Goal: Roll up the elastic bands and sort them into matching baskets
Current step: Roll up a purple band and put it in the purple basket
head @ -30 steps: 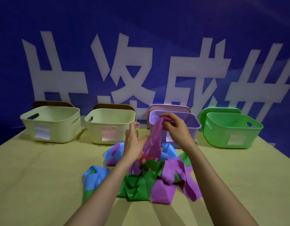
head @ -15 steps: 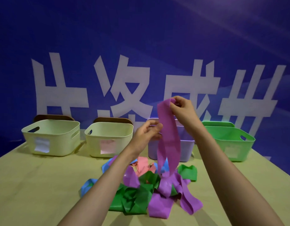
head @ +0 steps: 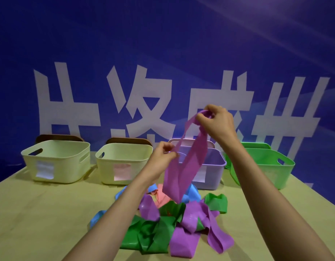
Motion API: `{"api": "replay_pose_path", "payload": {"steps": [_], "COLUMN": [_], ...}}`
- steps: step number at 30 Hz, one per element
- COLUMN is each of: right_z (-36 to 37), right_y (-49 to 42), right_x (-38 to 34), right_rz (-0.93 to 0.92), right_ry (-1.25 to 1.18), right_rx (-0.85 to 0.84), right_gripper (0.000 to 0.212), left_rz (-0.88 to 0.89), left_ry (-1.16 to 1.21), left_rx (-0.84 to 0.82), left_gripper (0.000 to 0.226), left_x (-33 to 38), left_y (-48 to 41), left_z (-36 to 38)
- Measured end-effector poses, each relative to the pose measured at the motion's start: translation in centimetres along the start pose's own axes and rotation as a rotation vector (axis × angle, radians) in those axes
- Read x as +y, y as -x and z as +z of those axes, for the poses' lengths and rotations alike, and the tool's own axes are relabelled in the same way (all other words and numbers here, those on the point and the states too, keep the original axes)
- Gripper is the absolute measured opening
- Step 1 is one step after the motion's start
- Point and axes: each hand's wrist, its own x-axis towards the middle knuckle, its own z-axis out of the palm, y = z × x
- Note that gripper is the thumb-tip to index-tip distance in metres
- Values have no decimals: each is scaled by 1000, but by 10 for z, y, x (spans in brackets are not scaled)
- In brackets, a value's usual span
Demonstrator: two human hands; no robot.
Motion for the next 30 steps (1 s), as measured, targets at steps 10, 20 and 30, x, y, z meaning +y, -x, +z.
{"api": "replay_pose_path", "payload": {"steps": [10, 20, 30], "right_z": [-11, -5, 13], "right_y": [-4, 13, 29], "right_x": [43, 89, 62], "right_rz": [313, 584, 240], "right_ry": [-365, -641, -414], "right_rx": [-420, -775, -714], "right_gripper": [7, 27, 28], "left_rz": [-26, -130, 40], "left_ry": [-36, 420, 81], "left_rx": [-59, -111, -187], "left_gripper": [7, 18, 17], "left_x": [14, 30, 38], "left_y": [-7, -10, -17], "left_z": [-50, -60, -21]}}
